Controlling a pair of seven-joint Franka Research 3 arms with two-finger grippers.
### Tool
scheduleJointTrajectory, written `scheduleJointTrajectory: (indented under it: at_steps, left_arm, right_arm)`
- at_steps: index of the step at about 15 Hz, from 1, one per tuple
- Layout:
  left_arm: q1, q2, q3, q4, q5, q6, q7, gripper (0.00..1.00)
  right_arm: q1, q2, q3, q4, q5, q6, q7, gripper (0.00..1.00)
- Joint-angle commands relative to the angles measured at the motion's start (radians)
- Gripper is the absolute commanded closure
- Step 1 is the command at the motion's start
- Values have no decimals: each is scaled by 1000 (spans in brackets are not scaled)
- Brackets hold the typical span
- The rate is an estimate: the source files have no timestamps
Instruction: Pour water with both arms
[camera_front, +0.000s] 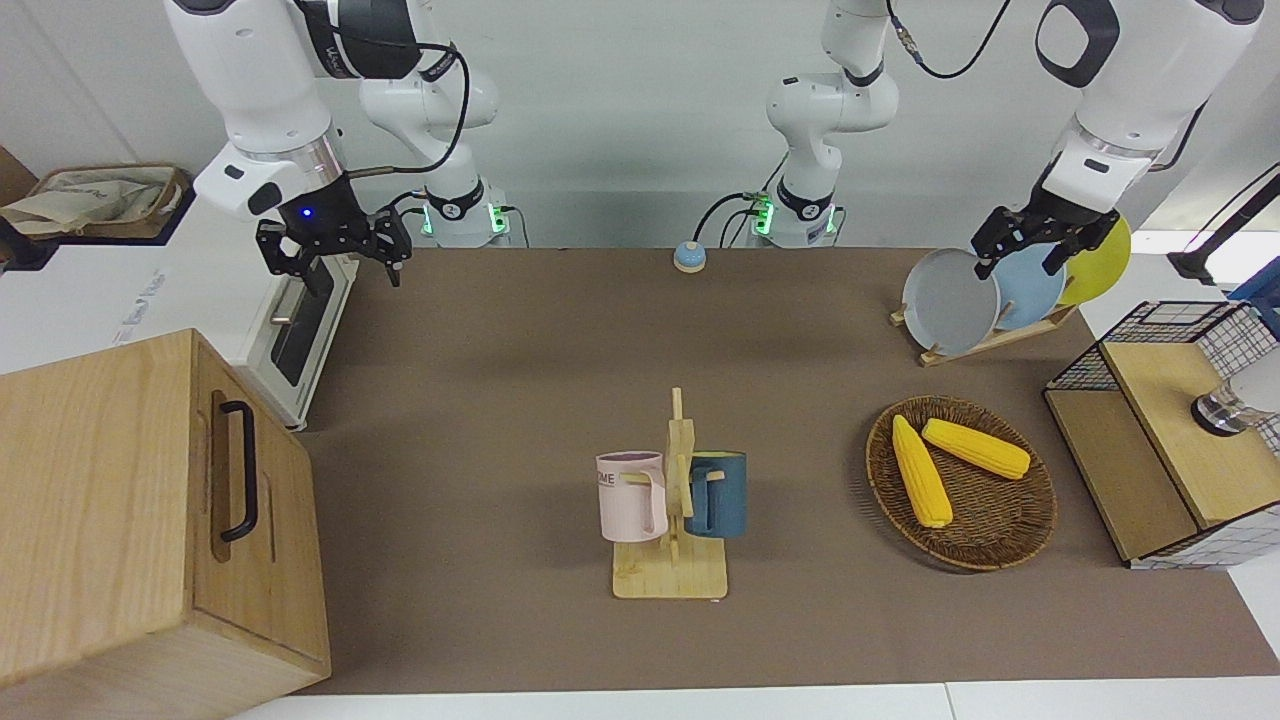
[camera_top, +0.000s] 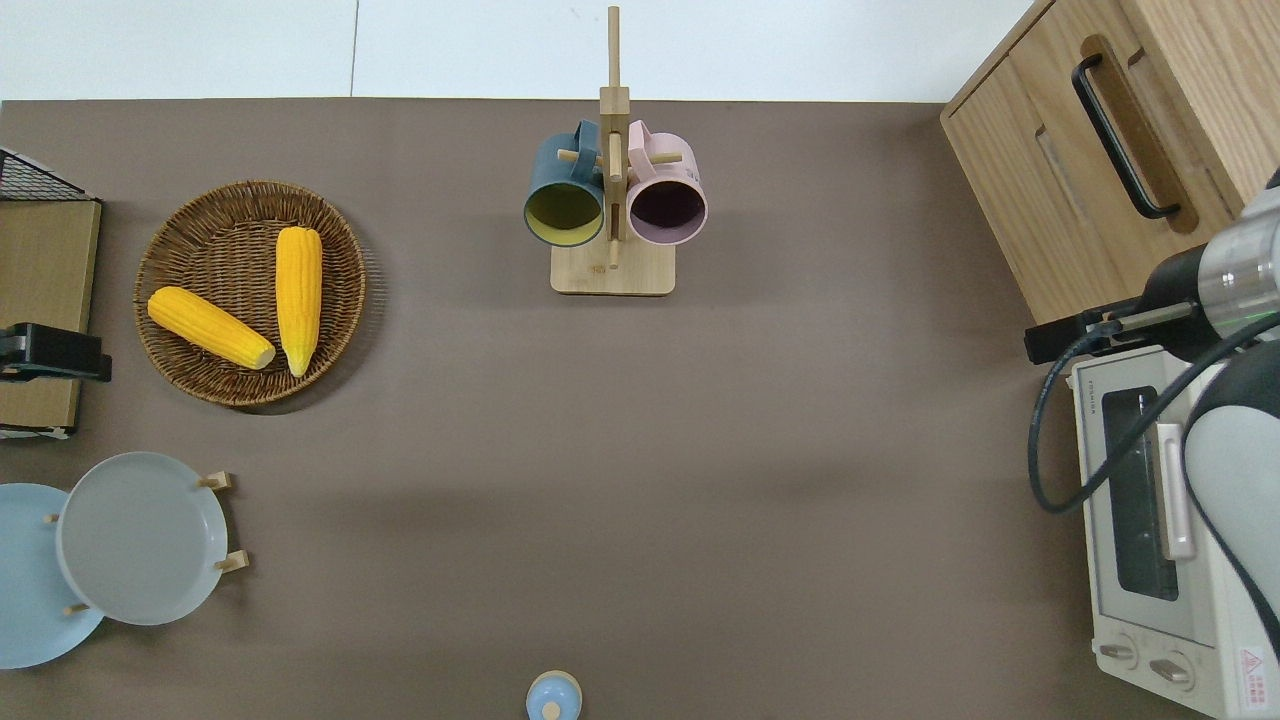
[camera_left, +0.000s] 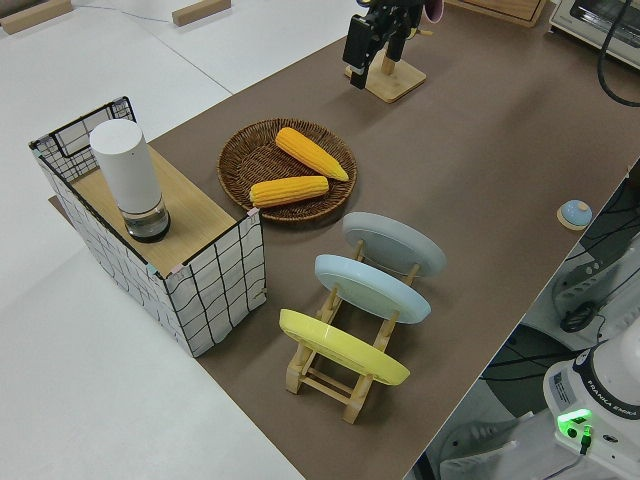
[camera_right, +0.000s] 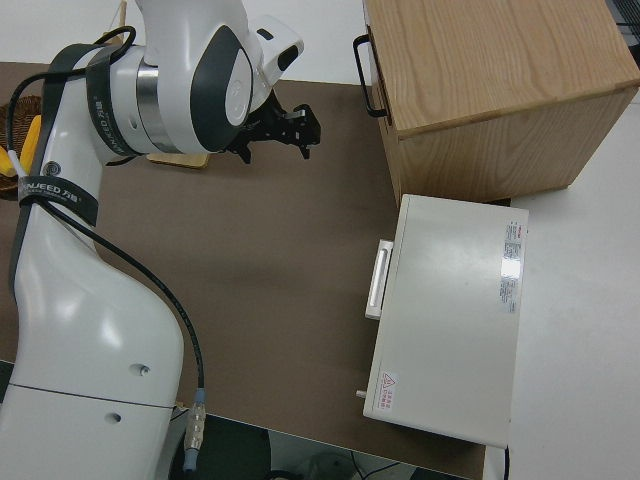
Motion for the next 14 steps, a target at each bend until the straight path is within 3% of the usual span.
scheduleJointTrajectory:
  at_steps: [1,8,14]
  left_arm:
    - [9,0,5,1,65,-13,65,0]
    - [146,14,8,3,53,14,183,0]
    - [275,43,8,6,39,97,357,0]
  right_arm:
    - [1,-6,16,-14,17,60,7,11]
    - [39,17,54,-40,62,216,9,11]
    - [122,66,56,-58,51,376,-3,11]
